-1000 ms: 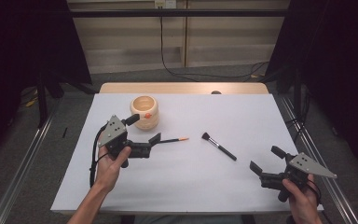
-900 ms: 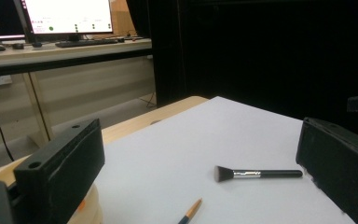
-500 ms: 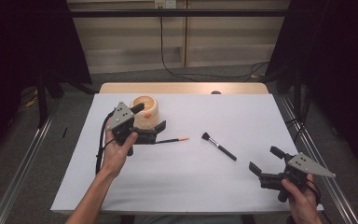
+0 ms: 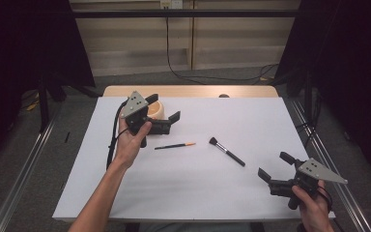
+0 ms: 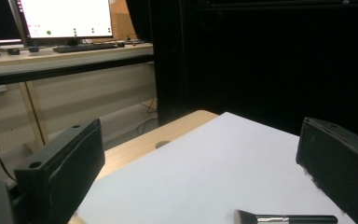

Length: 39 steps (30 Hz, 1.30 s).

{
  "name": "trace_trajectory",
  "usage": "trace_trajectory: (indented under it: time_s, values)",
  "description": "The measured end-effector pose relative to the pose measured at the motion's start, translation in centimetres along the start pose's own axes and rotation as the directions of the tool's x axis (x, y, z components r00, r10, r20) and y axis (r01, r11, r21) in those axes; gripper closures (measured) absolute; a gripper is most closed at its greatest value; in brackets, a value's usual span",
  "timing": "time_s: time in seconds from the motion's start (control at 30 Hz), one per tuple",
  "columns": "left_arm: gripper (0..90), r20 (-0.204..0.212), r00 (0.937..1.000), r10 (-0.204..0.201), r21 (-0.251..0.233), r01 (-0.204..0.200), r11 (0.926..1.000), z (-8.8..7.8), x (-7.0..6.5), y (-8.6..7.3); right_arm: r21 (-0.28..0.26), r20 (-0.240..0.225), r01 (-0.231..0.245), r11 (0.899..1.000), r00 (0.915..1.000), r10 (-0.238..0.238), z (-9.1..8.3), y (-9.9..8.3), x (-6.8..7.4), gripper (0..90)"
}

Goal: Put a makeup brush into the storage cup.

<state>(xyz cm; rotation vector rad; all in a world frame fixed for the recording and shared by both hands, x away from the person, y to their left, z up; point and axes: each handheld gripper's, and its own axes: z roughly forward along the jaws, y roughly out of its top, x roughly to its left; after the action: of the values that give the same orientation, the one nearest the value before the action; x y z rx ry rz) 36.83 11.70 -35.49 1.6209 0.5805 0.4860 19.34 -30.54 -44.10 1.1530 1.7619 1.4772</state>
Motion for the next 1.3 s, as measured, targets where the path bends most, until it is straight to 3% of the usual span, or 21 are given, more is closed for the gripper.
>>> trace_trajectory:
  time_s: [0.23,0.57,1.0,1.1,1.13,1.23,1.3]
  values:
    - [1.1,-0.025,0.9993,0.026,-0.004,-0.026,0.9996,1.6,0.7,0.7,0.003,-0.002,0.002,1.0,1.0,-0.002,0.1,0.0,0.0,0.0]
    - [1.5,-0.044,0.9989,0.016,0.017,-0.015,0.9997,3.8,2.2,0.9,0.007,-0.008,0.002,1.0,1.0,-0.002,0.0,0.0,-0.1,0.0]
    - [0.9,-0.032,0.9993,0.019,0.074,-0.016,0.9971,4.3,2.5,1.7,0.011,-0.01,-0.003,1.0,0.9999,0.003,0.1,-0.1,-0.2,0.0]
    - [0.9,-0.022,0.9994,0.026,0.124,-0.023,0.992,4.5,2.5,2.0,0.011,-0.013,-0.001,1.0,0.9999,0.001,0.1,-0.1,-0.1,0.0]
    - [0.9,-0.01,0.9995,0.031,0.16,-0.029,0.9867,4.6,2.6,2.0,0.013,-0.012,0.0,1.0,0.9999,0.0,0.1,-0.1,-0.2,0.0]
    - [0.9,0.0,0.9992,0.04,0.186,-0.039,0.9817,4.7,2.7,2.1,0.013,-0.013,0.0,1.0,0.9999,0.0,0.1,-0.1,-0.2,0.0]
    - [0.8,-0.005,0.9987,0.05,0.222,-0.048,0.9739,4.9,2.5,2.0,0.014,-0.014,0.0,1.0,0.9999,0.0,0.1,-0.1,-0.2,0.0]
